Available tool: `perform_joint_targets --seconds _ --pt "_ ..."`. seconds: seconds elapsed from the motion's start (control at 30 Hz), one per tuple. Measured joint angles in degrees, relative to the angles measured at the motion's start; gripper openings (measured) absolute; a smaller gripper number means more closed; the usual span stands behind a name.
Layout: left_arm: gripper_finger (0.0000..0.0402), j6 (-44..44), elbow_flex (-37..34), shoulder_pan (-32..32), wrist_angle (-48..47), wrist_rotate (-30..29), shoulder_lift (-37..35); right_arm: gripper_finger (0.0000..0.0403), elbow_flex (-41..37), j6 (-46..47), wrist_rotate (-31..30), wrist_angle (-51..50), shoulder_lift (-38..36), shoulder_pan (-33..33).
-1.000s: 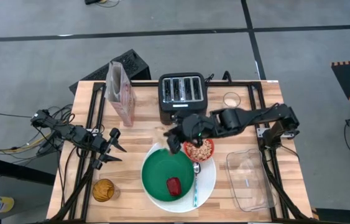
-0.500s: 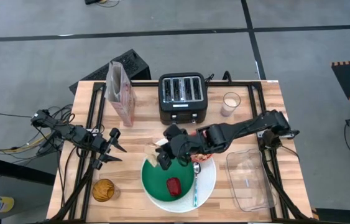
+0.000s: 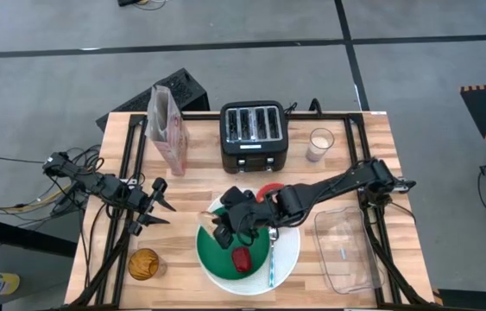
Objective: Arrange a breakfast setting
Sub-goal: Put the bread on the plate
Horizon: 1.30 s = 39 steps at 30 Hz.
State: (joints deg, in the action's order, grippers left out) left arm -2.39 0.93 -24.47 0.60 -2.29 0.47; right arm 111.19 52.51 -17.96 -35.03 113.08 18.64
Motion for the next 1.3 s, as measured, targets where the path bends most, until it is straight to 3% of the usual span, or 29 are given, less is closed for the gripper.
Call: perform_joint_targets --seconds 0.53,0.97,1.3 --pt "0.0176 0.0 0.0 0.01 0.0 -0.01 0.01 0.006 -0.02 -9.82 1.84 -0.65 2.58 -0.53" --pt "0.0176 0.0 0.0 0.02 0.0 -0.01 0.0 0.006 -0.02 -16.28 8.37 2.52 2.57 -3.65" --pt "0.0176 0.0 0.0 0.02 0.0 -0.01 0.0 0.006 0.18 -23.22 11.25 1.02 -1.37 -6.48"
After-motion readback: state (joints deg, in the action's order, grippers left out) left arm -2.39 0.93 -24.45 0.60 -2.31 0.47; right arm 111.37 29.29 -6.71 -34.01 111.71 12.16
